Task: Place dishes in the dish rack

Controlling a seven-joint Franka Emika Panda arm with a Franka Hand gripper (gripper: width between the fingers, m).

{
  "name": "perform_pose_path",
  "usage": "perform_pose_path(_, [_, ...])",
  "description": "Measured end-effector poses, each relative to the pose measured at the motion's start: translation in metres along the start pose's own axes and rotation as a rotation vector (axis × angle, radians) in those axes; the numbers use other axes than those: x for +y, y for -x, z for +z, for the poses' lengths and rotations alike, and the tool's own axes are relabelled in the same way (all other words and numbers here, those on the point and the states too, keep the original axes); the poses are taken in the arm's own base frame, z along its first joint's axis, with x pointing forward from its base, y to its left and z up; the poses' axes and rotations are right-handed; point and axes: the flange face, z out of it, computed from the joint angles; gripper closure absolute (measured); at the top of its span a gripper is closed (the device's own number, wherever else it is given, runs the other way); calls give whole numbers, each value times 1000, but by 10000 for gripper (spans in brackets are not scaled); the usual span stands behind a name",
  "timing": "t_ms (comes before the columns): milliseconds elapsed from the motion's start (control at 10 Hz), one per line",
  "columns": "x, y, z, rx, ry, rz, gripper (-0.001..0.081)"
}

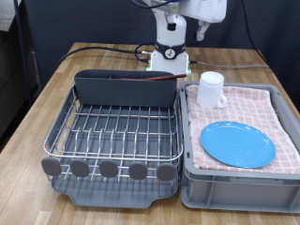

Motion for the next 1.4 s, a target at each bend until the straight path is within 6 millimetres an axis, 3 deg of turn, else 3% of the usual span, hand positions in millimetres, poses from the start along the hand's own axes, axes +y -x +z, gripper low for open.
perform_pose_path(200, [-12, 8, 10, -7, 12, -92, 4])
perform_pose_path(600, [-35, 54, 15, -19, 52, -137, 4])
perform_pose_path(900, [-41, 83, 28, -28, 71, -111, 4])
perform_pose_path(1400, [-40, 84, 43, -116, -6, -183, 4])
